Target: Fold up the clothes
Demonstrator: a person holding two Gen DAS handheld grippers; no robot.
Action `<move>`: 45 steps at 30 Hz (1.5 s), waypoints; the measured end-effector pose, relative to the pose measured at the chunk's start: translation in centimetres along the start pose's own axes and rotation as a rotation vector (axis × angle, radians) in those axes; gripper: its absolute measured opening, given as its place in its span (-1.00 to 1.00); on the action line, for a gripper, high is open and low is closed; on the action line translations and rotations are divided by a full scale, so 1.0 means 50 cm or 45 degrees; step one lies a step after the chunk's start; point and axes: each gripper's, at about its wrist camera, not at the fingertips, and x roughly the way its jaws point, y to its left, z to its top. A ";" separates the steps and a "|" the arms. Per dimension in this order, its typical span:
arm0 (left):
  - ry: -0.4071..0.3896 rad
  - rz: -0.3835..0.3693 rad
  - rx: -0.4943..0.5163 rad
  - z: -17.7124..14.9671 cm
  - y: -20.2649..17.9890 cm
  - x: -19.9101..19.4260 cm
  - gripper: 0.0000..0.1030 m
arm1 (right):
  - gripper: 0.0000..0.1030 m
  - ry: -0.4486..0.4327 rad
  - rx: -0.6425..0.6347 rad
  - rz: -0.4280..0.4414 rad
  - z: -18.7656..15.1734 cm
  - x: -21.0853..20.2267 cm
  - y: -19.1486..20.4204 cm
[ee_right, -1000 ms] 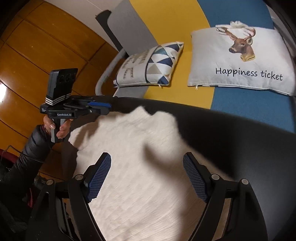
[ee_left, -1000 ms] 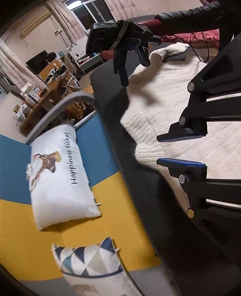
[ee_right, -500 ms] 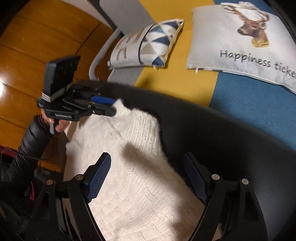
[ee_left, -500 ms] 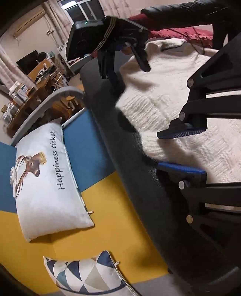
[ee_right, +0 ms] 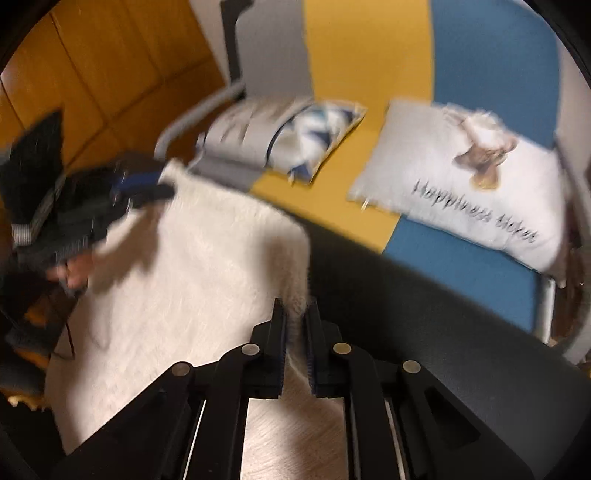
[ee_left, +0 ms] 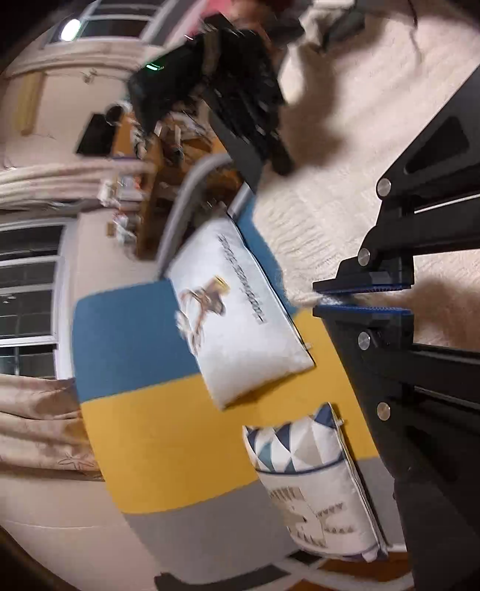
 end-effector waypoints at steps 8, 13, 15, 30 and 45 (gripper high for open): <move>0.252 0.005 -0.241 -0.012 0.047 0.125 -0.86 | -0.77 0.051 0.153 -0.195 -0.009 0.076 -0.043; 0.155 -0.113 -0.402 -0.011 0.081 0.020 -0.82 | -0.75 -0.133 0.082 -0.125 0.021 -0.009 0.015; 0.188 -0.111 -0.369 -0.027 0.071 0.009 -0.82 | -0.75 -0.119 0.034 -0.057 0.042 -0.007 0.047; 0.305 -0.163 -0.541 -0.104 0.088 -0.055 -0.81 | -0.69 -0.054 0.176 -0.127 0.001 0.006 0.097; 0.332 -0.300 -0.982 -0.476 0.042 -0.438 -0.74 | 0.85 -0.409 1.075 0.092 -0.682 -0.355 0.252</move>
